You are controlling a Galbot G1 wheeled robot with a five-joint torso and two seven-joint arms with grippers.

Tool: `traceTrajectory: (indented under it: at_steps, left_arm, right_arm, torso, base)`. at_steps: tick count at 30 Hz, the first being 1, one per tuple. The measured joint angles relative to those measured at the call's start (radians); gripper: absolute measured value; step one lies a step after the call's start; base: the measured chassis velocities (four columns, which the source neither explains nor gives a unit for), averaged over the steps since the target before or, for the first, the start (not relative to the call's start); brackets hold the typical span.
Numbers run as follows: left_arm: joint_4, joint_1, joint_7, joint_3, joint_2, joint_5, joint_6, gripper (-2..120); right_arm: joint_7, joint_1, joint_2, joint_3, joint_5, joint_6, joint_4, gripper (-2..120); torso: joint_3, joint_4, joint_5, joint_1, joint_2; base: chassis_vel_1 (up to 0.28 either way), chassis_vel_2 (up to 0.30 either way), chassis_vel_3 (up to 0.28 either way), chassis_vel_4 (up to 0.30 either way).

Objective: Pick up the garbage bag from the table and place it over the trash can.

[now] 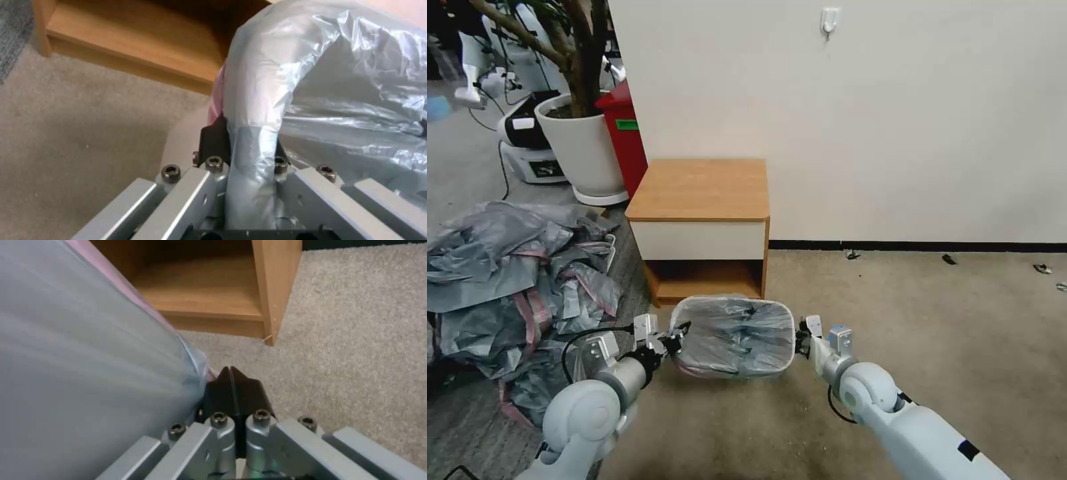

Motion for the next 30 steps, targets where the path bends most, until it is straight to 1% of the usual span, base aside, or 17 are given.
traceTrajectory:
  at_steps: [8, 11, 20, 24, 26, 27, 28, 29, 30]
  left_arm:
    - [-0.008, 0.005, -0.003, -0.002, 0.000, -0.017, 0.000, 3]
    - [-0.019, 0.010, -0.011, -0.008, 0.005, -0.038, 0.002, 3]
    - [-0.023, 0.016, -0.014, -0.020, 0.007, -0.046, 0.002, 3]
    - [-0.016, 0.010, -0.014, -0.032, 0.005, -0.048, -0.001, 2]
    - [0.003, -0.003, -0.016, -0.046, 0.010, -0.048, -0.005, 2]
    - [0.003, -0.003, -0.016, -0.046, 0.010, -0.048, -0.005, 2]
    - [0.009, -0.007, -0.016, -0.048, 0.012, -0.047, -0.006, 2]
    - [0.015, -0.010, -0.016, -0.050, 0.012, -0.046, -0.009, 2]
    - [0.015, -0.010, -0.016, -0.050, 0.012, -0.046, -0.009, 2]
  right_arm:
    - [-0.002, -0.002, 0.000, -0.007, -0.056, 0.005, -0.020, 0]
    - [-0.002, 0.002, 0.004, -0.011, -0.084, 0.009, -0.046, 0]
    - [0.000, 0.002, -0.002, -0.008, -0.116, 0.017, -0.067, 0]
    - [0.011, -0.004, -0.016, -0.001, -0.136, 0.017, -0.064, 0]
    - [0.030, -0.019, -0.040, 0.018, -0.175, 0.025, -0.048, 0]
    - [0.030, -0.019, -0.040, 0.018, -0.175, 0.025, -0.048, 0]
    - [0.039, -0.024, -0.048, 0.026, -0.185, 0.031, -0.040, 3]
    - [0.046, -0.030, -0.057, 0.036, -0.193, 0.040, -0.034, 10]
    - [0.046, -0.030, -0.057, 0.036, -0.193, 0.040, -0.034, 10]
  torso:
    - [0.000, 0.0000, 0.0000, 0.000, 0.000]
    - [0.000, 0.0000, 0.0000, 0.000, 0.000]
    - [0.000, 0.0000, 0.0001, 0.000, 0.000]
    - [0.000, 0.0000, 0.0001, 0.000, 0.000]
    - [0.000, 0.0000, 0.0001, 0.000, 0.000]
    - [0.000, 0.0000, 0.0001, 0.000, 0.000]
    - [0.000, 0.0000, 0.0001, 0.000, 0.000]
    - [0.000, 0.0000, 0.0000, 0.000, 0.000]
    - [0.000, 0.0000, 0.0000, 0.000, 0.000]
  base:
    - [0.000, 0.000, 0.000, 0.000]
    - [0.000, 0.000, 0.000, 0.000]
    - [0.000, 0.000, 0.000, 0.000]
    - [0.000, 0.000, 0.000, 0.000]
    - [0.000, 0.000, 0.000, 0.000]
    - [0.000, 0.000, 0.000, 0.000]
    - [0.000, 0.000, 0.000, 0.000]
    - [0.000, 0.000, 0.000, 0.000]
    - [0.000, 0.000, 0.000, 0.000]
